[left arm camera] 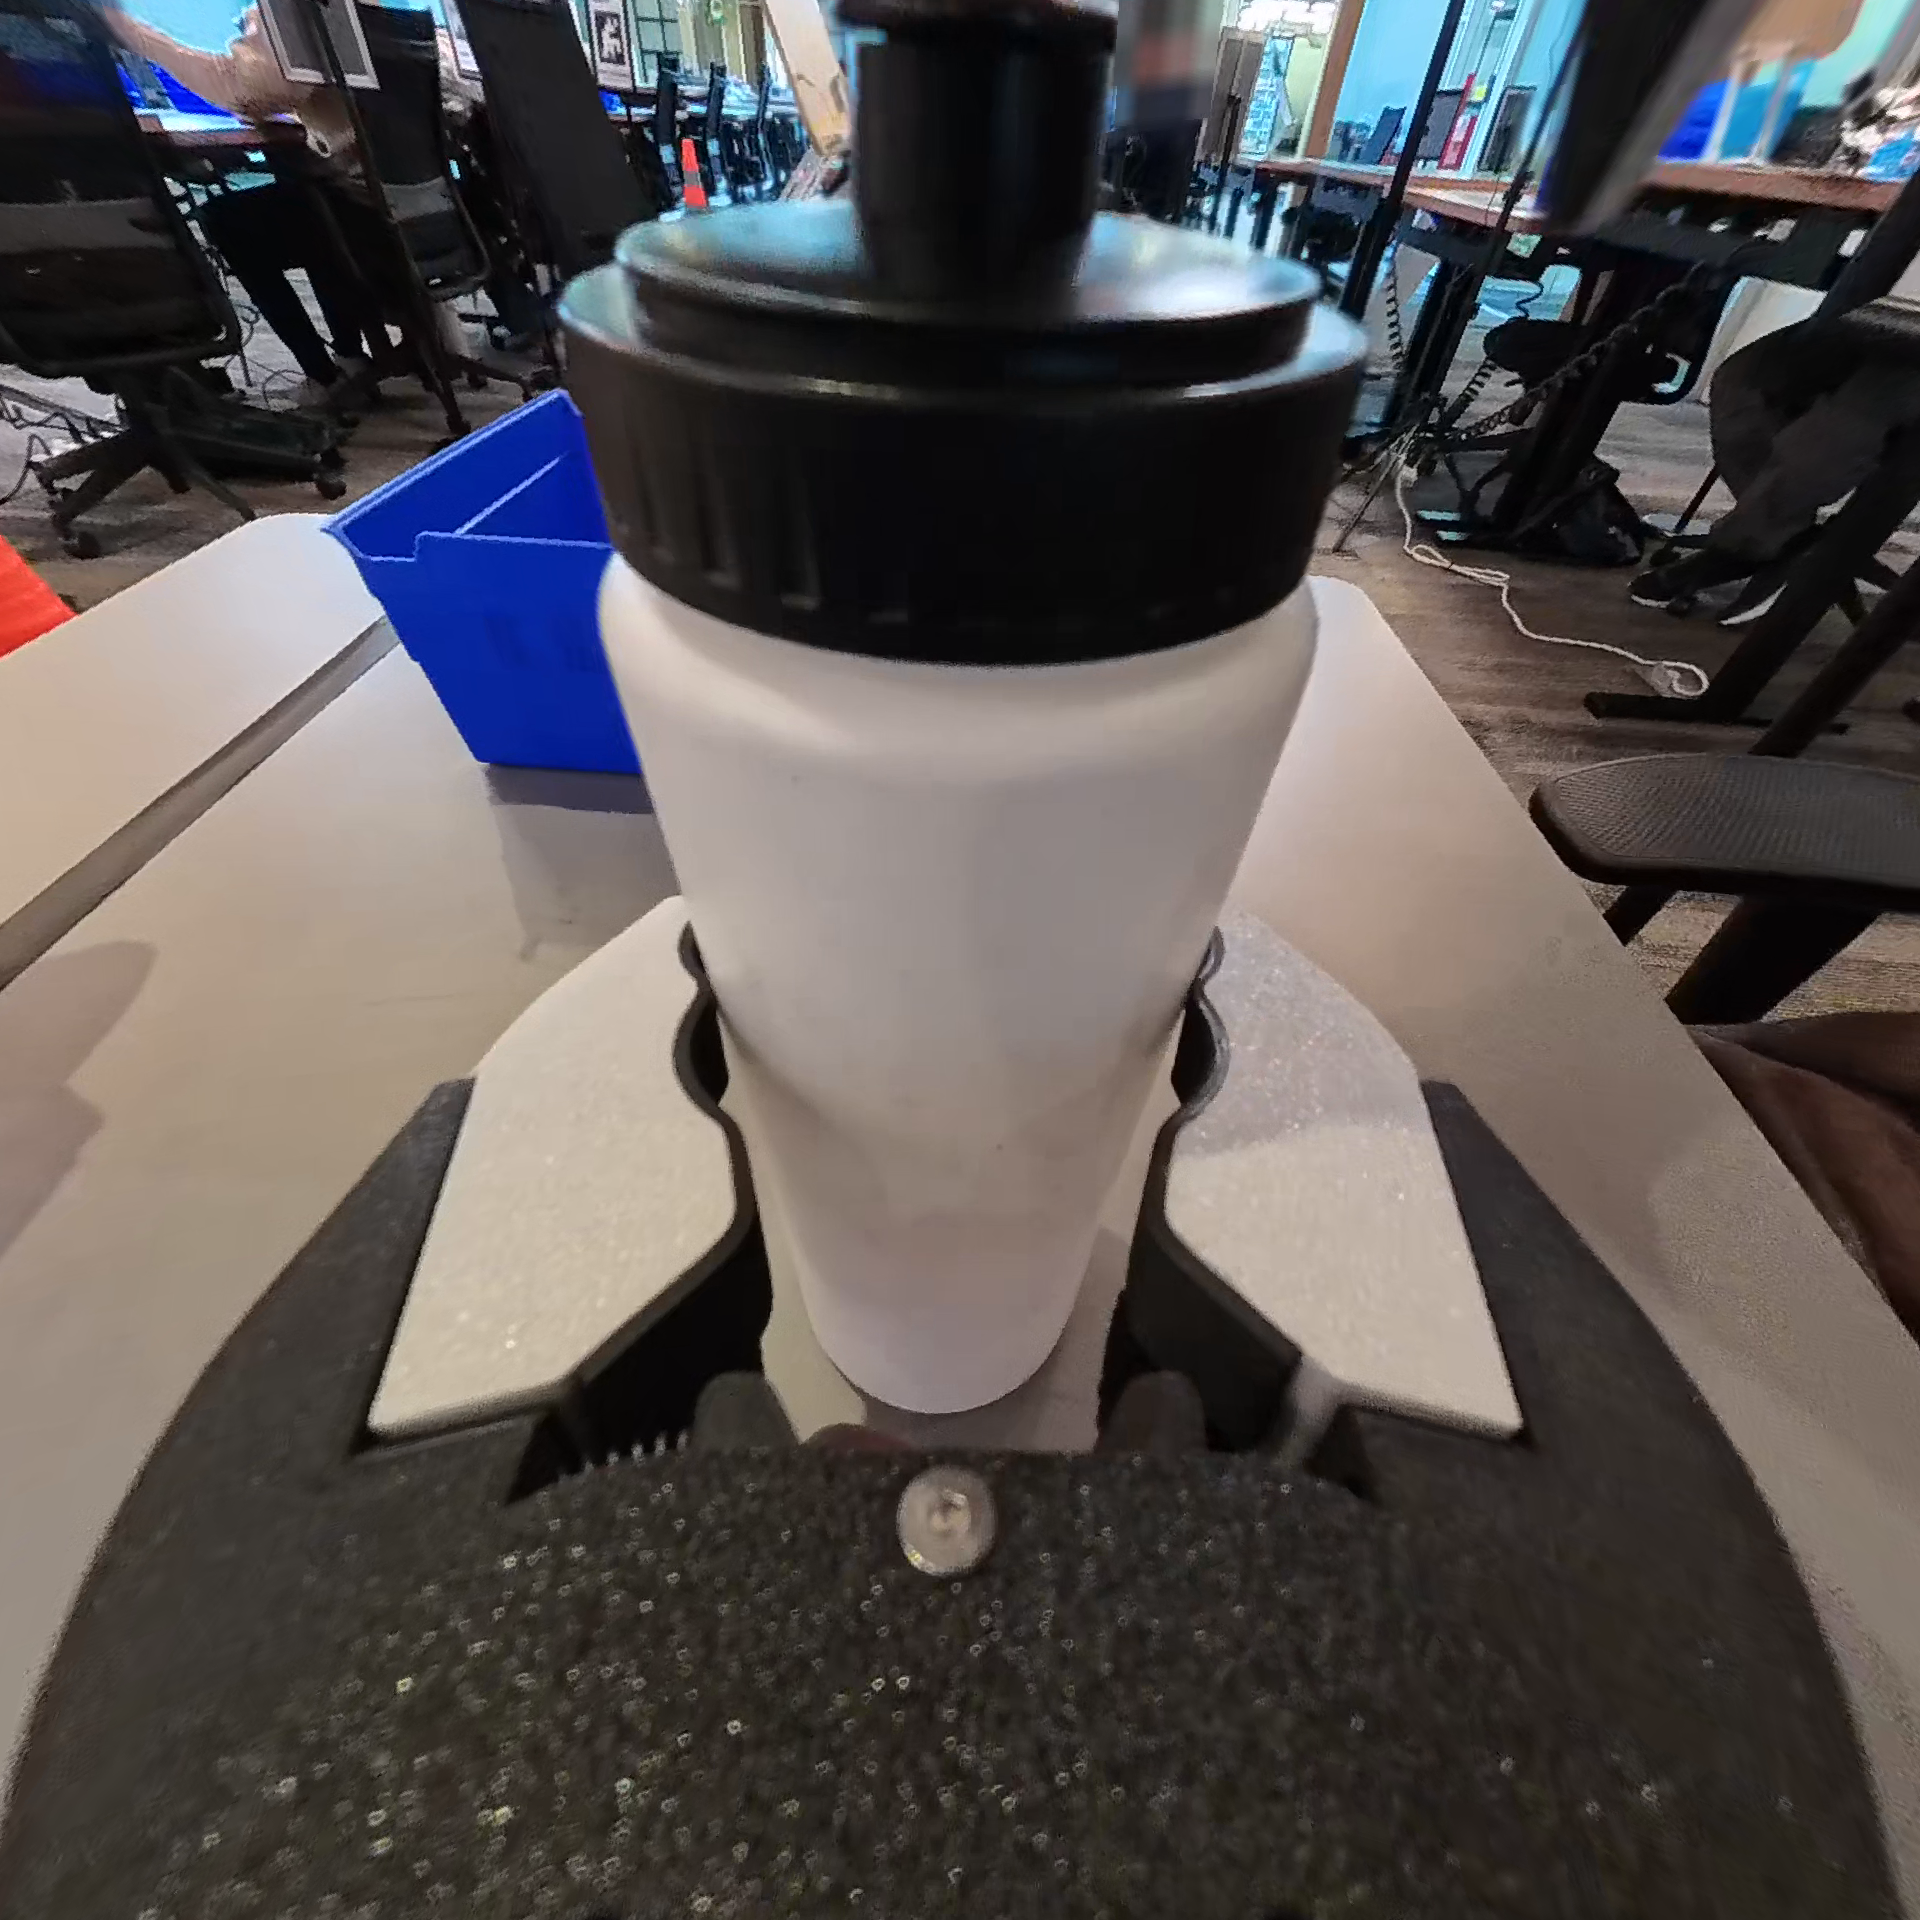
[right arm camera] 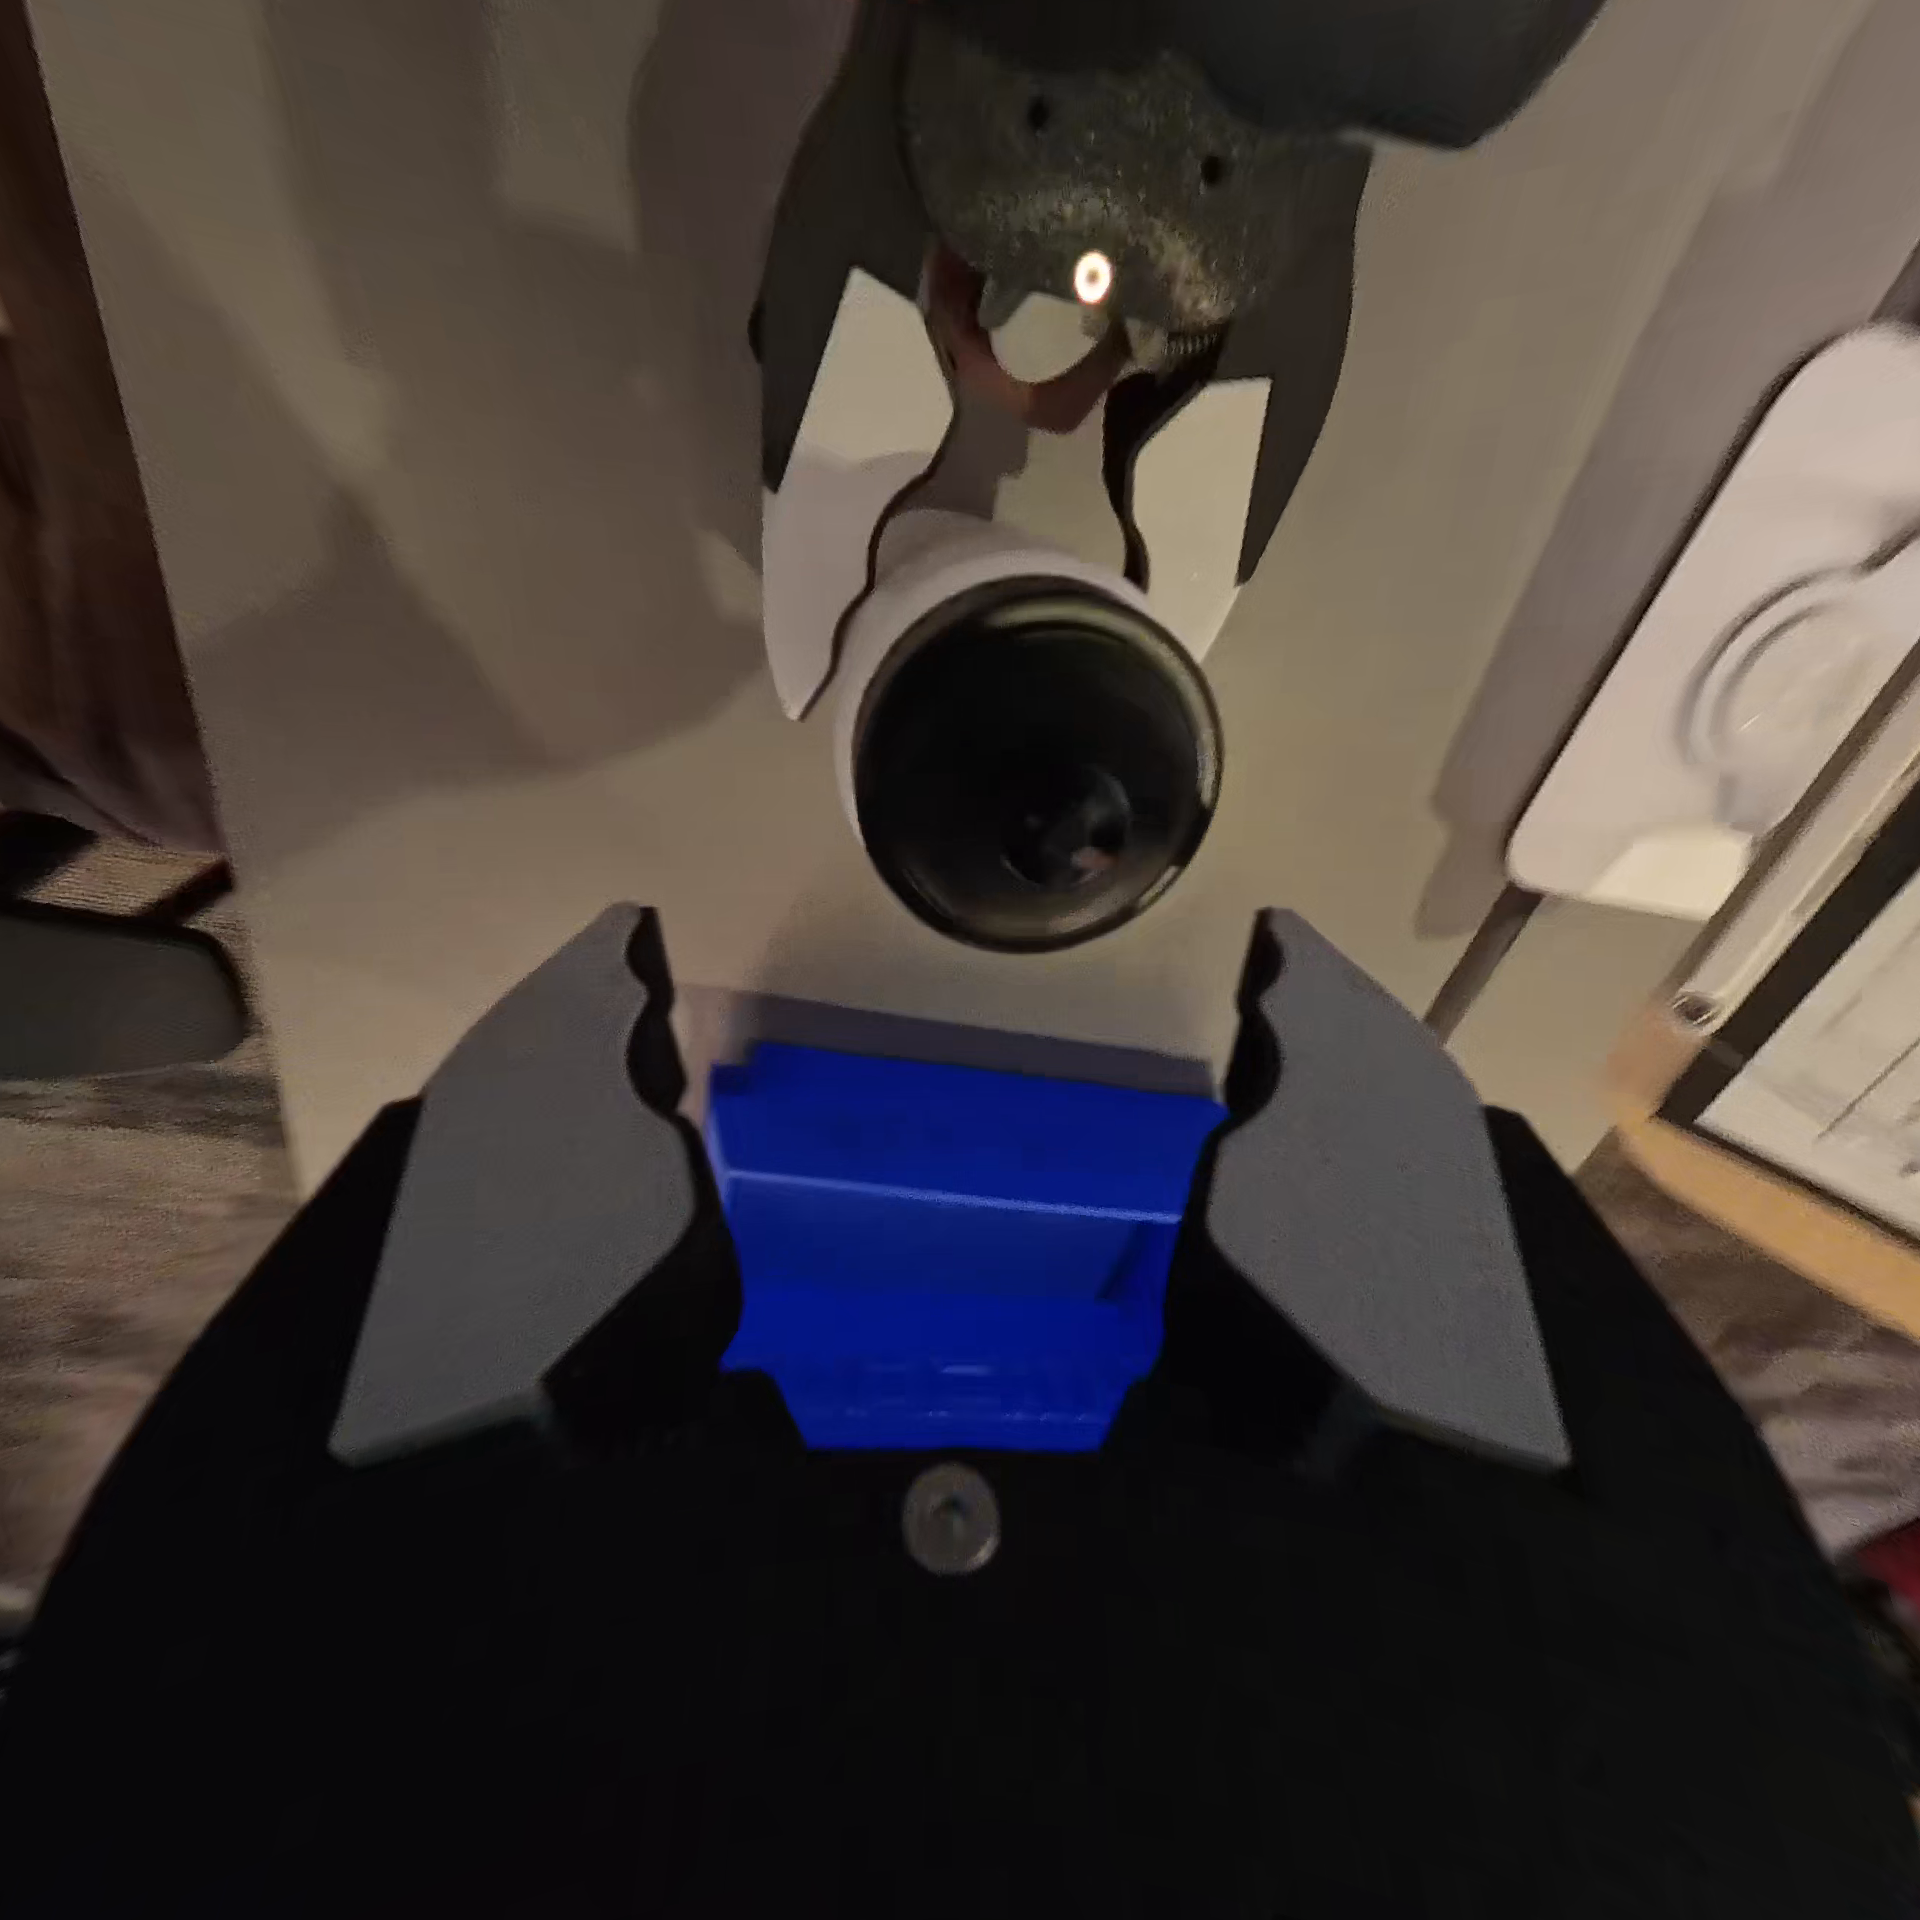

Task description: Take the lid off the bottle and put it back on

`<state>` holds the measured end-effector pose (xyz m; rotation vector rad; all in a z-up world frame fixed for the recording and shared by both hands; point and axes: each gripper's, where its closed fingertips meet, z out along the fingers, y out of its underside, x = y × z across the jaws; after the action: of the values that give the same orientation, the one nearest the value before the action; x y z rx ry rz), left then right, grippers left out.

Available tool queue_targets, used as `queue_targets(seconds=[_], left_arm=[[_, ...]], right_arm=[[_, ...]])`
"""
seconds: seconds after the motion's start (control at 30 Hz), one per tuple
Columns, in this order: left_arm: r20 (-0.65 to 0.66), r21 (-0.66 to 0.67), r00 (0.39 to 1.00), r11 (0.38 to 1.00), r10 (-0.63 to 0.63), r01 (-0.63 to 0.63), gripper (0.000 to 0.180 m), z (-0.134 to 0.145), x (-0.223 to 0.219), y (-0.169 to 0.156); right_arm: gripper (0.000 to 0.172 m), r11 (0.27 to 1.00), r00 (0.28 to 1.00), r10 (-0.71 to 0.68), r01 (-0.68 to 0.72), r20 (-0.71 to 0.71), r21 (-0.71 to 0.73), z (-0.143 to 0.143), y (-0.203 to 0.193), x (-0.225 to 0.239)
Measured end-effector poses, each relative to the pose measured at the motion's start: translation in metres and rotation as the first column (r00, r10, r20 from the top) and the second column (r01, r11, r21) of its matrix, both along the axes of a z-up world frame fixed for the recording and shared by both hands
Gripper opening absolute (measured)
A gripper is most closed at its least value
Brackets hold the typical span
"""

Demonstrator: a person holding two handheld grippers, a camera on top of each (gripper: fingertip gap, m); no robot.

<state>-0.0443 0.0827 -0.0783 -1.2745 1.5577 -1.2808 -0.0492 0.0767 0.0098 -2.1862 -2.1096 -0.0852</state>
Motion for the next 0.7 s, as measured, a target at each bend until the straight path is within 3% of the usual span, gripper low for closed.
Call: queue_targets(seconds=[0.07, 0.17, 0.37, 0.5, 0.7], left_arm=[[-0.001, -0.001, 1.0, 1.0, -0.011, 0.011, 0.085, 0.0, -0.001, -0.001], [0.0, -0.002, 1.0, 1.0, -0.024, 0.024, 0.085, 0.0, -0.001, -0.002], [0.015, -0.013, 0.999, 0.999, -0.04, 0.04, 0.085, 0.0, -0.002, -0.003], [0.007, -0.008, 0.999, 0.999, -0.04, 0.04, 0.085, 0.0, -0.002, -0.003], [0.0, -0.013, 0.999, 0.999, -0.035, 0.035, 0.085, 0.0, -0.003, -0.002]], right_arm=[[0.089, 0.997, 0.995, 0.071, -0.069, -0.077, 0.027, 0.004, 0.006, -0.004], [0.087, 0.985, 0.979, 0.169, -0.164, -0.115, 0.053, 0.001, 0.015, -0.004], [0.091, 0.952, 0.937, 0.293, -0.304, -0.189, -0.03, -0.006, 0.012, -0.02], [0.076, 0.924, 0.915, 0.36, -0.377, -0.183, -0.067, -0.017, 0.016, -0.02], [0.07, 0.945, 0.941, 0.279, -0.304, -0.194, -0.117, -0.019, 0.015, -0.022]])
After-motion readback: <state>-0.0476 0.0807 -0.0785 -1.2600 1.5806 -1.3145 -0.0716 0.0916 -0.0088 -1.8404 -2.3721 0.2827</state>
